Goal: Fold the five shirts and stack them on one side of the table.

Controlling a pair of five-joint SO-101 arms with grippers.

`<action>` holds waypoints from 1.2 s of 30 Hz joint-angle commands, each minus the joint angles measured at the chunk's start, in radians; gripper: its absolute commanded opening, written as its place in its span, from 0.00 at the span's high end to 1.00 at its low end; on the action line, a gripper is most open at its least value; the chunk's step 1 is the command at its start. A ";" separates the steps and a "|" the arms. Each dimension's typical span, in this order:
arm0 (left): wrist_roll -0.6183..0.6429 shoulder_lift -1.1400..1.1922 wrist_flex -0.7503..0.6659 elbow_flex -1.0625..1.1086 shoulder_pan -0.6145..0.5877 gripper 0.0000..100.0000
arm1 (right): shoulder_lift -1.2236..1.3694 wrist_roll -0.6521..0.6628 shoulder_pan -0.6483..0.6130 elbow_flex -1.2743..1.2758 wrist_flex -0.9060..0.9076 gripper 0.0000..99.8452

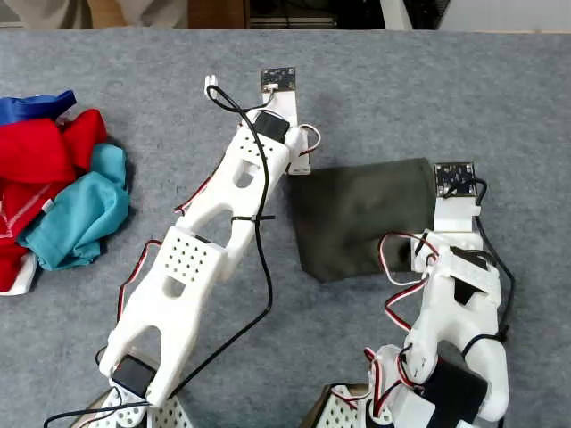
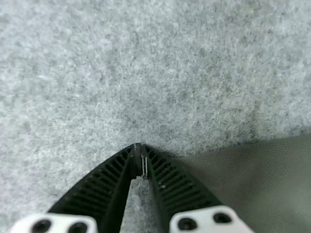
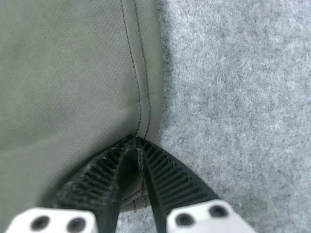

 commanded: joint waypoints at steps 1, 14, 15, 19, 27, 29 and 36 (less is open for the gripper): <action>-0.015 -0.025 0.025 -0.055 -0.012 0.98 | -0.004 0.002 -0.024 -0.010 -0.014 0.99; -0.021 -0.016 0.212 -0.253 0.015 0.98 | -0.492 0.002 -0.005 -0.145 0.414 0.99; -0.021 -0.016 0.229 -0.265 0.026 0.98 | -0.541 0.000 -0.005 -0.160 0.471 0.99; -0.052 -0.016 0.287 -0.331 0.040 0.98 | -0.670 -0.002 0.021 -0.263 0.727 0.98; -0.043 -0.024 0.411 -0.391 0.015 0.98 | -0.483 -0.311 0.110 -0.458 1.062 0.77; -0.046 -0.024 0.411 -0.348 0.003 0.98 | -0.377 -0.436 0.102 -0.484 1.066 0.77; -0.049 -0.024 0.411 -0.203 -0.002 0.98 | -0.010 -0.764 0.044 -0.650 1.079 0.77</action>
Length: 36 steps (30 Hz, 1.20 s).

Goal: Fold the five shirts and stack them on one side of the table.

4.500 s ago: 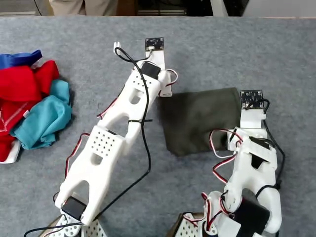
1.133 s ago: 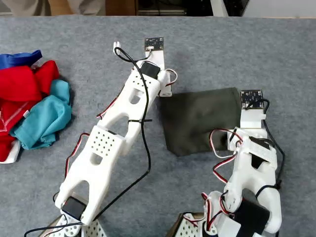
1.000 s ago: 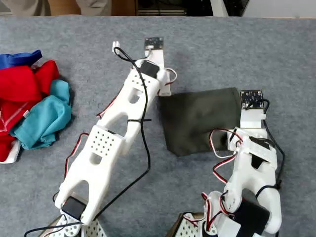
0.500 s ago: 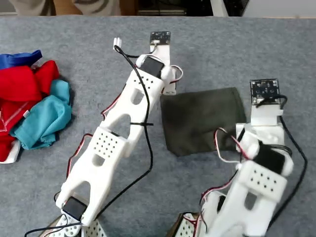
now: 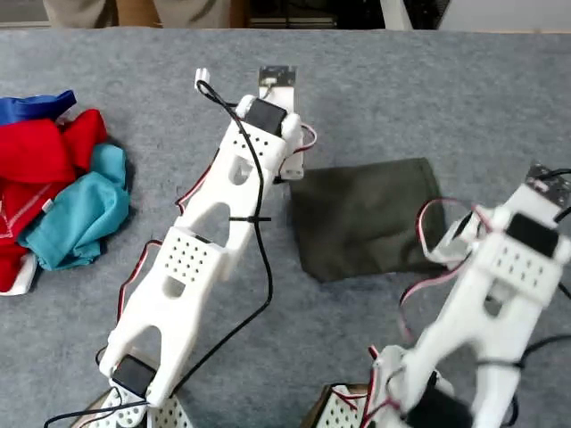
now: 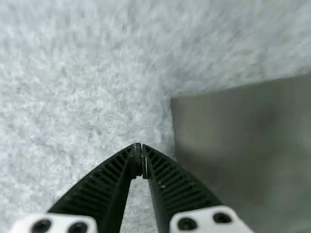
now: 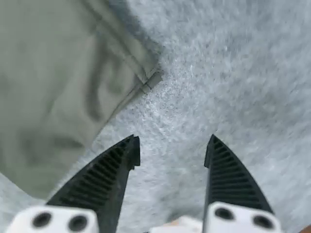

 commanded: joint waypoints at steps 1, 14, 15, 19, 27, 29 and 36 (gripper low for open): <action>0.006 -0.024 0.014 0.023 -0.003 0.98 | 0.160 -0.161 -0.050 -0.133 0.009 0.77; -0.055 -0.051 0.014 0.029 -0.014 0.98 | 0.587 -0.334 -0.183 -0.407 0.002 0.77; -0.058 -0.056 0.014 0.029 -0.014 0.98 | 0.611 -0.334 -0.183 -0.410 0.002 0.77; -0.058 -0.062 0.014 0.028 -0.014 0.98 | 0.688 -0.333 -0.185 -0.409 -0.032 0.77; -0.058 -0.054 0.014 0.028 -0.015 0.98 | 0.792 -0.334 -0.223 -0.414 -0.103 0.77; -0.064 -0.054 0.014 0.028 -0.015 0.98 | 0.791 -0.334 -0.243 -0.414 -0.103 0.77; -0.080 -0.054 0.012 0.025 -0.015 0.98 | 0.800 -0.353 -0.260 -0.406 -0.161 0.77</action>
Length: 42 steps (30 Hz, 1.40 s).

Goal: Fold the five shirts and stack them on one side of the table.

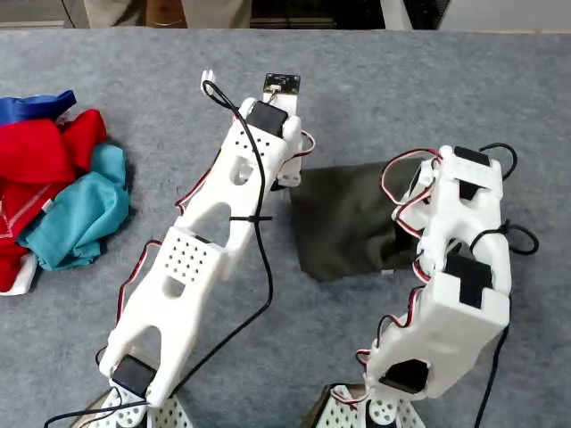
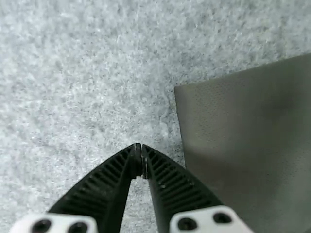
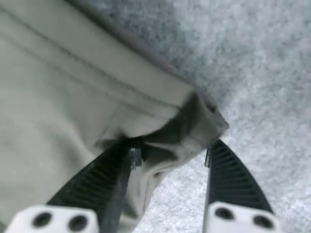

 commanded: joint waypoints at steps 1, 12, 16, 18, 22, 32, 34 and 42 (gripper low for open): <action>-0.005 -0.054 0.012 -0.009 -0.014 0.98 | 0.001 -0.015 -0.030 -0.038 -0.057 0.77; -0.005 -0.053 0.012 -0.008 -0.014 0.98 | 0.065 -0.009 -0.114 -0.035 -0.120 0.77; -0.005 -0.053 0.012 -0.012 -0.026 0.98 | 0.105 -0.006 -0.116 -0.039 -0.118 0.86; -0.005 -0.053 0.012 -0.012 -0.038 0.98 | 0.105 0.026 -0.111 -0.038 -0.118 0.94; -0.012 -0.053 0.012 -0.009 -0.060 0.98 | 0.107 0.054 -0.111 -0.039 -0.087 0.96; -0.009 -0.062 0.009 -0.015 -0.046 0.98 | 0.102 0.083 -0.071 -0.038 -0.069 1.00; 0.046 -0.061 0.009 -0.046 -0.040 0.98 | 0.102 0.084 -0.042 -0.036 -0.069 1.00; 0.276 -0.053 -0.012 -0.100 -0.009 0.81 | 0.102 0.112 -0.033 -0.033 -0.075 1.00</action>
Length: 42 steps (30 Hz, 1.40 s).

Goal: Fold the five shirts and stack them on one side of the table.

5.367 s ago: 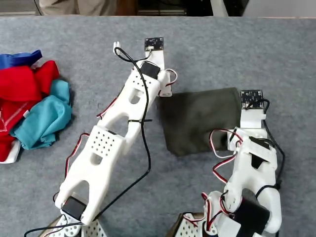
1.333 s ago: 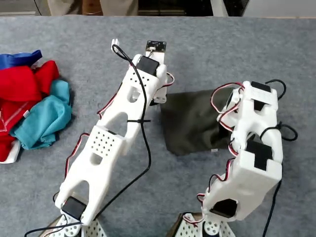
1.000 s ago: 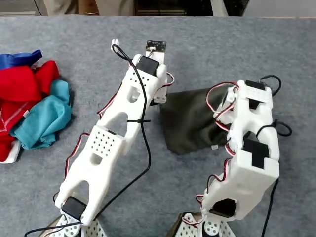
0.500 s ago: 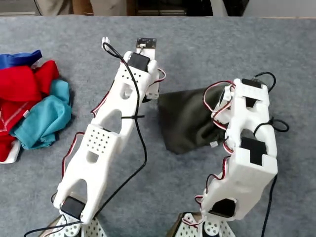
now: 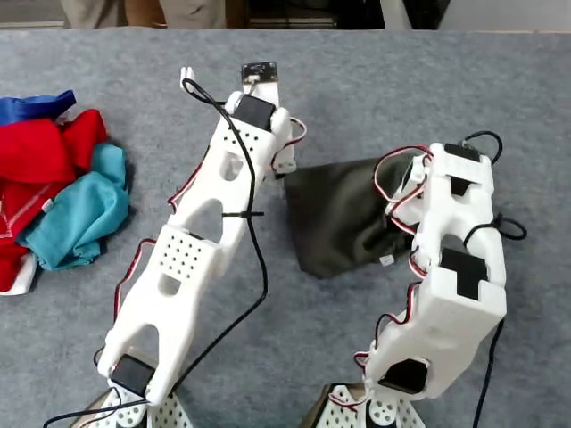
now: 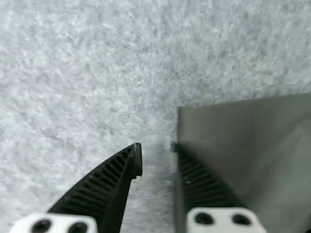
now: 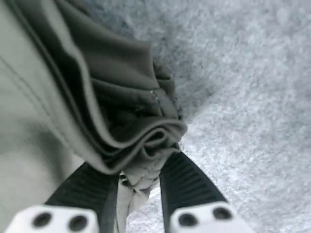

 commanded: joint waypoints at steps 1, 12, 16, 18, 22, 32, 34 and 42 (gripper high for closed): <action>0.086 -0.051 -0.028 -0.037 0.026 0.81 | 0.030 0.008 0.005 0.005 -0.006 1.00; 0.101 0.062 -0.224 -0.023 0.038 0.81 | 0.033 0.012 0.005 0.005 -0.008 1.00; 0.127 0.091 -0.222 -0.015 0.051 0.81 | 0.033 0.012 0.005 0.004 -0.008 1.00; 0.143 0.099 -0.222 -0.015 0.054 0.81 | 0.033 0.012 0.005 0.002 -0.008 1.00; 0.144 0.102 -0.212 -0.015 0.054 0.84 | 0.033 0.012 0.005 0.002 -0.008 1.00; 0.146 0.104 -0.218 -0.025 0.104 0.98 | 0.030 0.057 0.007 0.007 0.002 1.00; 0.173 0.094 -0.218 -0.025 0.120 0.98 | 0.028 0.072 0.030 0.002 0.021 1.00; 0.181 0.093 -0.172 -0.195 0.230 0.98 | -0.097 0.195 0.165 0.051 0.055 1.00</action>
